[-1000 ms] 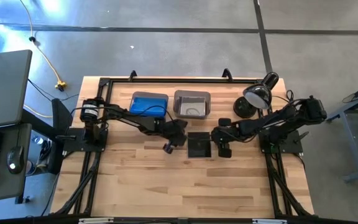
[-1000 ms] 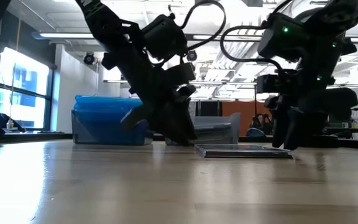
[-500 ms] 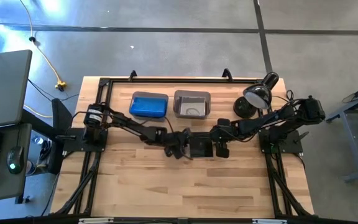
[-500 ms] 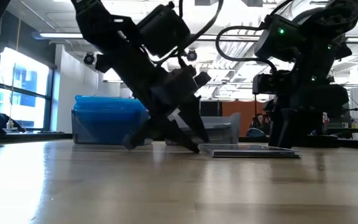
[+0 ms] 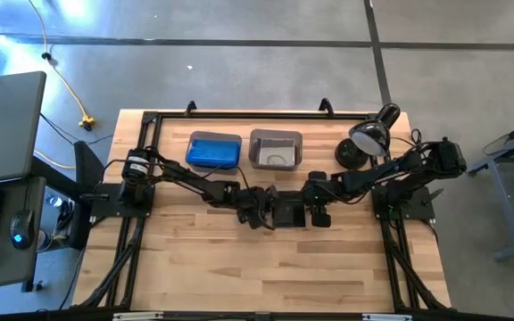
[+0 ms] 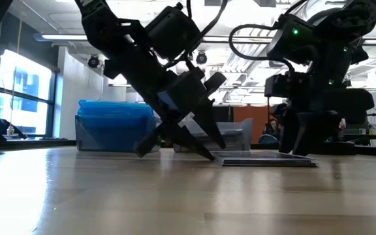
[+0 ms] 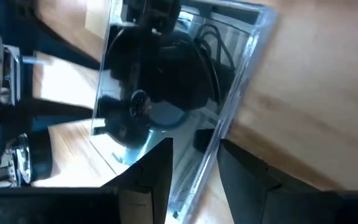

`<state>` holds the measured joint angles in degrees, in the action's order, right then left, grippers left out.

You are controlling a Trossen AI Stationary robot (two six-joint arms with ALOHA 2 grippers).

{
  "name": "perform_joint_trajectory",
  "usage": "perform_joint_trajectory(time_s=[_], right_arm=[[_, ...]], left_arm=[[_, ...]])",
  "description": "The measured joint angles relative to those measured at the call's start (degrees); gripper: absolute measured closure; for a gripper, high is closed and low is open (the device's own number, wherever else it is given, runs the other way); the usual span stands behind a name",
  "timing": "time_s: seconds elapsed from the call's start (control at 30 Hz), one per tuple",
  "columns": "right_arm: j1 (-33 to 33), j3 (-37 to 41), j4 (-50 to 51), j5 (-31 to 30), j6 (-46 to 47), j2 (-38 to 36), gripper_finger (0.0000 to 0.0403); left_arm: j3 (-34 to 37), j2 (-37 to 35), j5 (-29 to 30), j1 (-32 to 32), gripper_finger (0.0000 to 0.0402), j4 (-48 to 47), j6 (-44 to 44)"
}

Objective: Pick & place jewel cases by type
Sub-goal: Put the black CD case into the right black bin

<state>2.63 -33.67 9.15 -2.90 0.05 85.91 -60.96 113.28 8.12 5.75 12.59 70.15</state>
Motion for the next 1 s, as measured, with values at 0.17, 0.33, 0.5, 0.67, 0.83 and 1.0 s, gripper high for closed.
perform_joint_trajectory(time_s=[0.17, 0.33, 0.5, 0.67, 0.83, 1.0], right_arm=[[0.1, 0.0, -0.3, -0.3, -3.8, 0.0, 0.019], [0.1, -0.1, -0.3, -0.2, -3.8, 0.0, 0.019], [0.0, -0.1, -1.7, 0.4, -3.7, 0.0, 0.019], [0.0, -0.1, -3.1, 2.1, -3.7, 0.1, 0.019], [0.0, -0.1, -3.3, 5.0, -3.7, 0.1, 0.019], [0.0, -0.1, -2.9, 6.2, -3.7, 0.1, 0.019]], left_arm=[[0.0, -1.2, 4.8, 2.5, 0.0279, 1.3, 0.1], [-0.1, -3.5, 10.2, 5.8, 0.0279, 2.8, 1.7], [-0.6, -5.4, 10.0, 6.5, 0.028, 4.9, 2.1], [-0.4, -5.2, 7.6, 6.2, 0.028, 2.1, 2.9], [-0.5, -5.1, 6.4, 6.0, 0.028, 0.7, 3.6], [-4.0, -5.4, 10.4, 6.0, 0.028, 2.0, 4.0]])
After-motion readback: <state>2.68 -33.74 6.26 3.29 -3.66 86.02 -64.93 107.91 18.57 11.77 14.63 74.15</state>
